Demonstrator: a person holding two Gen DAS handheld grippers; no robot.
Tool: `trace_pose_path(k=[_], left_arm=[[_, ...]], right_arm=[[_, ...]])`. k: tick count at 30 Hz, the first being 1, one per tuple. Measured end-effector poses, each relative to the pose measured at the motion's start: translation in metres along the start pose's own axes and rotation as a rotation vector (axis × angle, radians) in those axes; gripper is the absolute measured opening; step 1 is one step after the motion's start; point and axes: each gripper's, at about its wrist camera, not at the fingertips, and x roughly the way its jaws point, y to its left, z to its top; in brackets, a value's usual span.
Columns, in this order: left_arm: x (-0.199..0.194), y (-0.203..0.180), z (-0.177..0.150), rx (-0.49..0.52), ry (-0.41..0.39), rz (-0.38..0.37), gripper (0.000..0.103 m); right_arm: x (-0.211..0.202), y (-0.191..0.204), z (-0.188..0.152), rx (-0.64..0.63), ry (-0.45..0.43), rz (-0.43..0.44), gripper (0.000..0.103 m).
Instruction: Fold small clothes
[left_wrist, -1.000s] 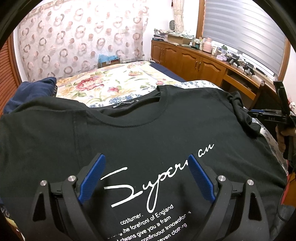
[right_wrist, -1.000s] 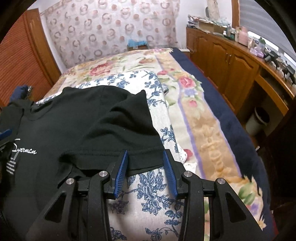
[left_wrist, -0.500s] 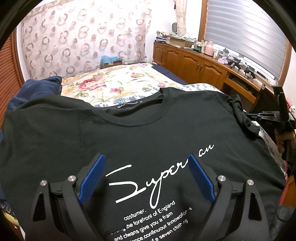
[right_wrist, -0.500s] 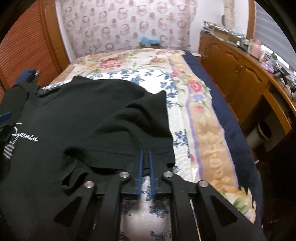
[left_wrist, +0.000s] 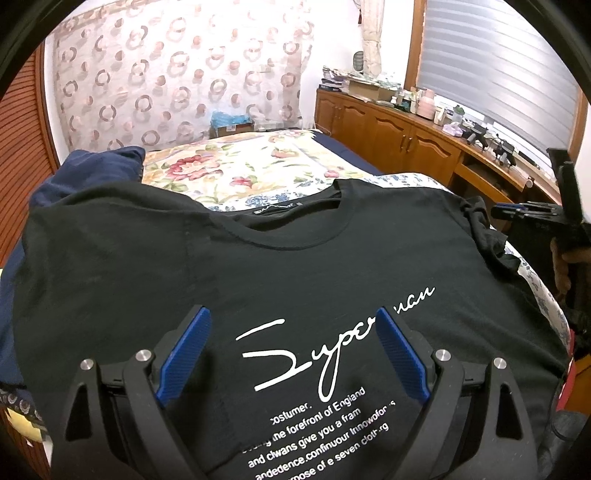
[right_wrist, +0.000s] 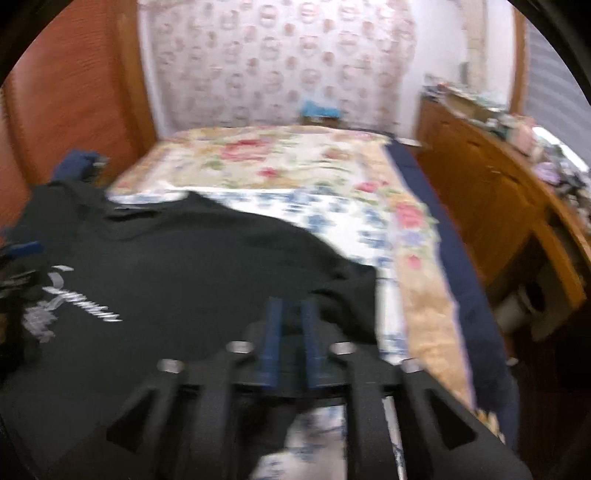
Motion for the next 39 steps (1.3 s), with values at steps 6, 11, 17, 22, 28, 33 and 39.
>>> trace_pose_path(k=[6, 11, 17, 22, 28, 33, 39], left_arm=[[0.001, 0.000, -0.003, 0.006, 0.006, -0.010, 0.091], [0.003, -0.005, -0.002, 0.019, 0.012, -0.017, 0.091], [0.003, -0.011, 0.002, 0.024, 0.014, -0.017, 0.091], [0.003, -0.013, 0.001, 0.021, 0.021, -0.011, 0.091], [0.001, -0.010, 0.001, 0.011, 0.013, -0.007, 0.091], [-0.003, -0.005, 0.001, -0.002, 0.001, -0.002, 0.091], [-0.010, 0.004, 0.000, -0.019, -0.015, 0.011, 0.091]], right_arm=[[0.016, -0.034, -0.026, 0.091, 0.068, -0.077, 0.048], [0.016, -0.053, -0.044, 0.162, 0.092, -0.062, 0.048], [0.014, -0.051, -0.045, 0.134, 0.075, -0.060, 0.026], [0.015, -0.039, -0.042, 0.092, 0.077, -0.030, 0.009], [0.001, -0.010, -0.022, 0.068, 0.009, 0.136, 0.002], [-0.006, 0.038, 0.007, -0.031, -0.038, 0.275, 0.002], [0.005, 0.086, 0.045, -0.088, -0.050, 0.406, 0.002]])
